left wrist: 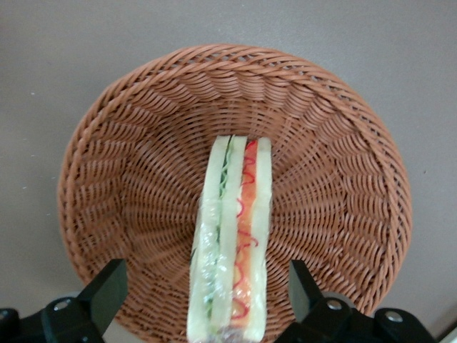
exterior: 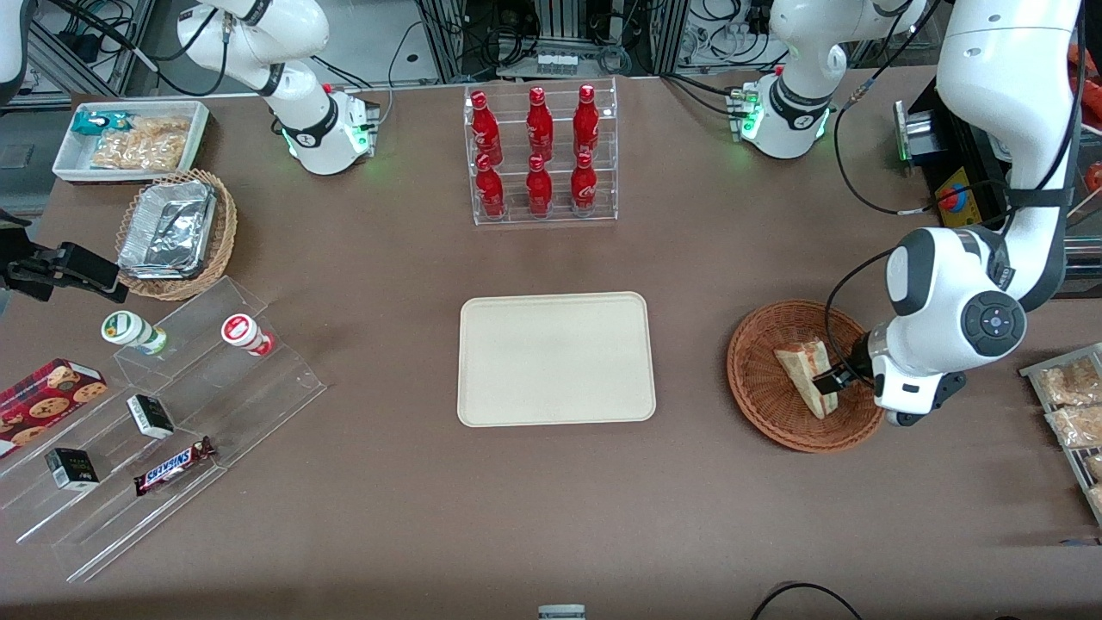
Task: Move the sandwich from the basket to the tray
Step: 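Lower the open left gripper around the sandwich and close it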
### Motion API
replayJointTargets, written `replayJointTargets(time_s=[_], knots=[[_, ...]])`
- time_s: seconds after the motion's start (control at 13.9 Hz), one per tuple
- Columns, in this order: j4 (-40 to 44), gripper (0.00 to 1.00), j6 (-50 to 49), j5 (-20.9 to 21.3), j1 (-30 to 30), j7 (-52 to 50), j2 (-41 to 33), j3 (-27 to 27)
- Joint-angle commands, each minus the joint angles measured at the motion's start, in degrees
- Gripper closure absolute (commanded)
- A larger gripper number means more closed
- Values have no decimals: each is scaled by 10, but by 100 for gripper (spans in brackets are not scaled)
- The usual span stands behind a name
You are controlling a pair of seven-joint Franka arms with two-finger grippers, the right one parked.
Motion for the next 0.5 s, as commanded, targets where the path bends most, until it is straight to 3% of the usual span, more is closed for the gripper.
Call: replayJointTargets(time_s=[0.0,0.43], knots=[[-2,0,18,-2,-4,-15,22,-1],[-24,0,62,-3,-14,-18,40,-2]])
